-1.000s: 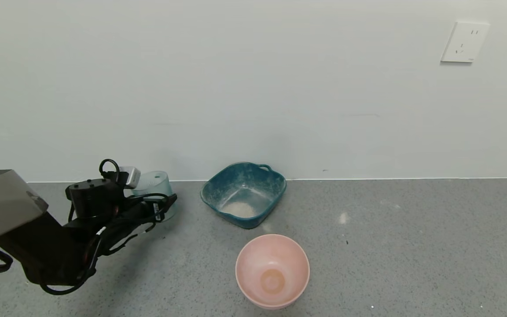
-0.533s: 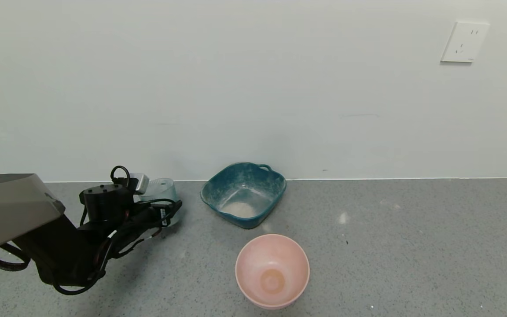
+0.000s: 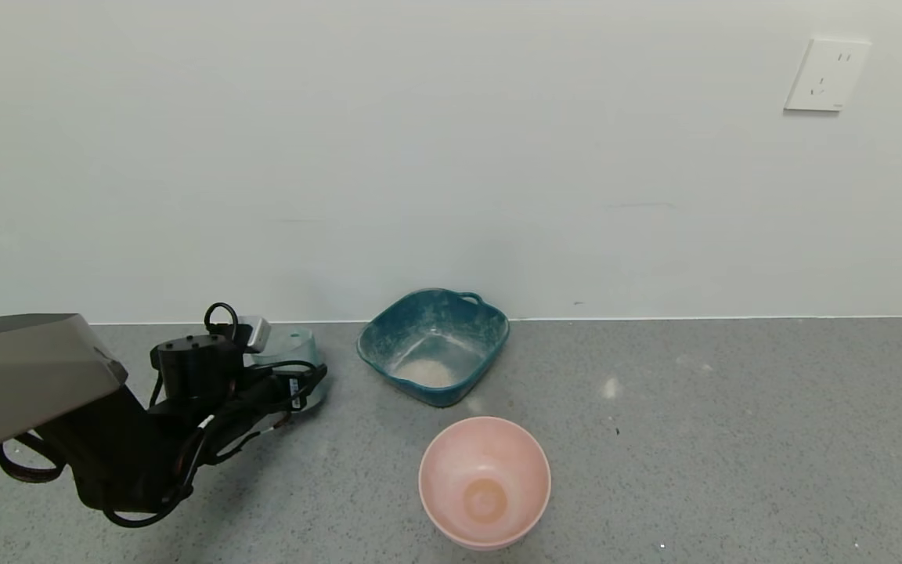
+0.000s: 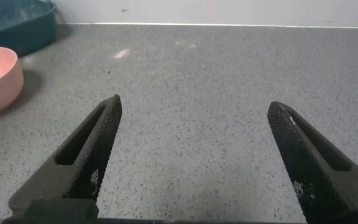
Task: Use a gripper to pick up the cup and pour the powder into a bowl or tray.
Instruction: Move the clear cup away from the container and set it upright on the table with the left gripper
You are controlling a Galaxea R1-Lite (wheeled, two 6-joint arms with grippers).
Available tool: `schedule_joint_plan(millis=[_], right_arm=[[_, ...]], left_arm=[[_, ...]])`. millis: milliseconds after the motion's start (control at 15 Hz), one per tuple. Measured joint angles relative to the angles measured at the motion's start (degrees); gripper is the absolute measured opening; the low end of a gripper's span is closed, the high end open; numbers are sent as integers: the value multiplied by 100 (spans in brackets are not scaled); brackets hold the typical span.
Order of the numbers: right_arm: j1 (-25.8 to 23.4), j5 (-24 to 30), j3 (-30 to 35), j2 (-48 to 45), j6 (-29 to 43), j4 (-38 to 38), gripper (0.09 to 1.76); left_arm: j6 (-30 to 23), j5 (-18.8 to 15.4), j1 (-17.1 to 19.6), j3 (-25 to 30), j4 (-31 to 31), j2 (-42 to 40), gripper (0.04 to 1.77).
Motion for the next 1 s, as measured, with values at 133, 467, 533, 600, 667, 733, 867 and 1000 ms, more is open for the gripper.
schedule_joint_plan(millis=[133, 467, 533, 600, 667, 733, 867, 1000], right_arm=[[0, 2, 0, 0, 0, 0, 171], [0, 0, 0, 0, -2, 0, 171], [0, 0, 0, 0, -2, 0, 171], [0, 2, 0, 0, 0, 0, 171], [0, 0, 0, 0, 0, 0, 171], [0, 0, 0, 0, 0, 0, 171], [0, 0, 0, 0, 0, 0, 171], [0, 0, 0, 0, 0, 0, 171]], left_arm=[[-2, 0, -20, 9, 0, 17, 130], [-13, -18, -23, 56, -24, 26, 130], [0, -13, -23, 65, -140, 28, 130], [24, 1, -37, 87, -366, 30, 130], [63, 50, -59, 135, -630, 33, 130], [112, 138, -83, 174, -774, 52, 130], [156, 188, -119, 199, -829, 139, 130], [152, 185, -133, 191, -840, 201, 130]])
